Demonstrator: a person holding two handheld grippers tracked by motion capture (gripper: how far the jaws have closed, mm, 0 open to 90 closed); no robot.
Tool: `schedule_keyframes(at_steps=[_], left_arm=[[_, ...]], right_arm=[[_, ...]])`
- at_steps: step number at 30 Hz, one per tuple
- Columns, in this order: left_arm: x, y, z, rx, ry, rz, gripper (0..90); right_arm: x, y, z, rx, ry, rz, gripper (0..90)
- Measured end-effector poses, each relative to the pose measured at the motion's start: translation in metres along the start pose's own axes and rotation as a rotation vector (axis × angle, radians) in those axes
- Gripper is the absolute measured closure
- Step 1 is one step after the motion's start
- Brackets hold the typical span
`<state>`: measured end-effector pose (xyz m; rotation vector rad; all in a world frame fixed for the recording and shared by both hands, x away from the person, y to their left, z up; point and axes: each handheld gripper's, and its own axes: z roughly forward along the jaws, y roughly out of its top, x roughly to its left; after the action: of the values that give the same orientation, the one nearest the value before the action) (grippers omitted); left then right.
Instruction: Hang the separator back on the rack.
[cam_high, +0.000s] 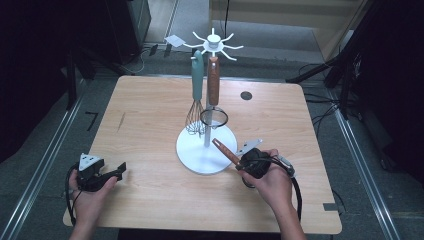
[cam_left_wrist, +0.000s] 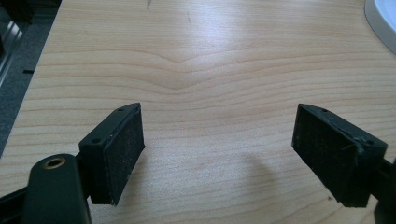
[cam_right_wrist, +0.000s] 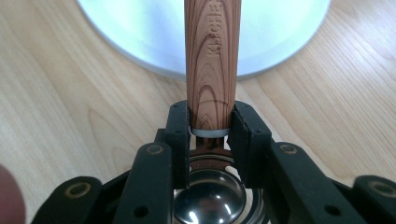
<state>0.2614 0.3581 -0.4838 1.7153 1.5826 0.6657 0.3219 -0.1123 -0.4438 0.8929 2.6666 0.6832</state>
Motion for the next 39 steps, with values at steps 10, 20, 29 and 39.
schedule_keyframes(at_steps=[10, 20, 29, 39], left_arm=[[0.000, 0.000, 0.000, 0.000, 0.000, -0.001, 17.2], [0.001, 0.000, -0.001, -0.007, 0.000, -0.009, 16.8], [0.001, 0.000, -0.001, -0.007, -0.004, -0.013, 16.0], [0.001, 0.000, -0.001, -0.007, -0.001, -0.012, 15.9]], right_arm=[[-0.012, -0.010, -0.009, -0.127, -0.066, 0.124, 71.5], [-0.015, -0.013, -0.019, -0.249, -0.103, 0.165, 71.4], [-0.015, -0.014, -0.025, -0.333, -0.142, 0.193, 71.4], [-0.014, -0.014, -0.035, -0.452, -0.150, 0.243, 71.4]])
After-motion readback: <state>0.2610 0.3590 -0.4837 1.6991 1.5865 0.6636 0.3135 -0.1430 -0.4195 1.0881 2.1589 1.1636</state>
